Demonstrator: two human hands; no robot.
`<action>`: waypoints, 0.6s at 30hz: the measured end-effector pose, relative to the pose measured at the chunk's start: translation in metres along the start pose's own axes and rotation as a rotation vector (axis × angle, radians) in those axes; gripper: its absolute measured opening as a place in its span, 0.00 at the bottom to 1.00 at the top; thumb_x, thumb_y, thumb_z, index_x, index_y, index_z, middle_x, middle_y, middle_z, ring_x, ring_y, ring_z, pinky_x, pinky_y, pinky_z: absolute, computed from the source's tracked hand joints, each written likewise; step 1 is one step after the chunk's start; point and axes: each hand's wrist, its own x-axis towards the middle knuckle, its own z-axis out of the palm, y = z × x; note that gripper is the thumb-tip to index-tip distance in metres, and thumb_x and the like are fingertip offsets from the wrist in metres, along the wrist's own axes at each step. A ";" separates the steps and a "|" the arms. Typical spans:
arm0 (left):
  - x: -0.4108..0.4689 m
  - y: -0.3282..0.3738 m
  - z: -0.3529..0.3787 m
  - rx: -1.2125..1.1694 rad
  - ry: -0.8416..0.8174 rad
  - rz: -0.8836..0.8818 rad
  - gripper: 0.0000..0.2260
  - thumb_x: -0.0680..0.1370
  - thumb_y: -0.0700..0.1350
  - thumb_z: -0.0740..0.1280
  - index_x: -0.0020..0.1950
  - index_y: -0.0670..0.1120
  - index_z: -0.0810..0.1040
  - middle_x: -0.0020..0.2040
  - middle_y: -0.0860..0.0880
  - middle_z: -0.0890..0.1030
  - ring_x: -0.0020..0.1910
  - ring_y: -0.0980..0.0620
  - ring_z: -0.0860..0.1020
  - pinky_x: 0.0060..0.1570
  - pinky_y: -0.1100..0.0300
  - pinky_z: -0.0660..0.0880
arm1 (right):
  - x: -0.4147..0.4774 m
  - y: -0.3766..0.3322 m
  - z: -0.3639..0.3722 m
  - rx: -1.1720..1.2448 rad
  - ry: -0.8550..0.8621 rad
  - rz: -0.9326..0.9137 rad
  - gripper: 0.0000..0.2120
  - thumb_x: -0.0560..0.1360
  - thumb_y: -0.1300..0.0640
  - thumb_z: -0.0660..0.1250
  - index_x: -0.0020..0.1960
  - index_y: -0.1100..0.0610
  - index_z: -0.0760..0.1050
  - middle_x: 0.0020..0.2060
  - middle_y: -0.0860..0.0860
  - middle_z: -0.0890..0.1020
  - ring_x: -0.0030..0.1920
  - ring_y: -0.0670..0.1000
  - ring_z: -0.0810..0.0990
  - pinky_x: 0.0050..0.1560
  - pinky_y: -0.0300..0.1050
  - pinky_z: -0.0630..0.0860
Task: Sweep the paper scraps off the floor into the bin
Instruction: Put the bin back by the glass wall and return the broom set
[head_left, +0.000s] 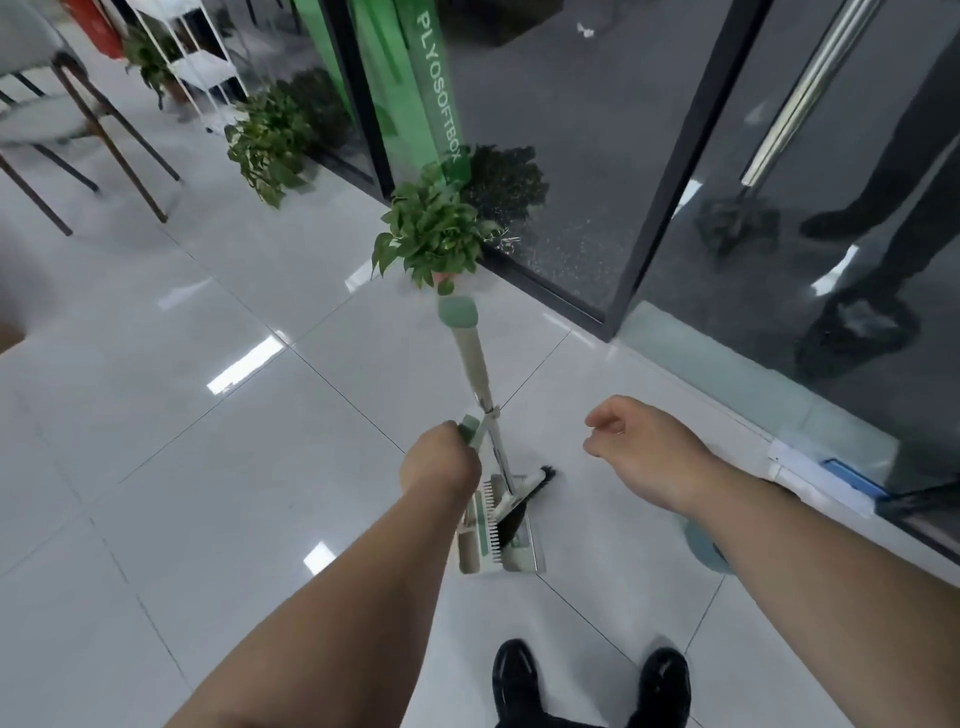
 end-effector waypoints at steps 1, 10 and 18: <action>0.000 -0.007 -0.002 0.023 0.008 -0.018 0.04 0.80 0.43 0.60 0.51 0.49 0.74 0.43 0.50 0.77 0.42 0.44 0.76 0.39 0.57 0.69 | 0.002 0.000 0.005 0.003 -0.011 0.003 0.12 0.78 0.52 0.66 0.61 0.47 0.76 0.55 0.43 0.79 0.55 0.48 0.78 0.55 0.45 0.74; -0.028 -0.071 0.006 0.130 0.014 -0.064 0.12 0.84 0.57 0.57 0.54 0.49 0.69 0.52 0.48 0.81 0.52 0.43 0.80 0.51 0.51 0.73 | 0.012 0.001 0.029 0.003 -0.032 -0.035 0.09 0.78 0.54 0.66 0.57 0.48 0.77 0.52 0.43 0.80 0.53 0.49 0.79 0.54 0.46 0.75; -0.066 -0.029 0.016 0.057 0.052 -0.245 0.35 0.78 0.56 0.64 0.78 0.39 0.60 0.80 0.39 0.59 0.80 0.40 0.55 0.74 0.43 0.58 | 0.010 0.014 0.031 -0.037 -0.056 -0.058 0.09 0.78 0.54 0.66 0.58 0.49 0.77 0.53 0.45 0.79 0.54 0.51 0.78 0.55 0.46 0.75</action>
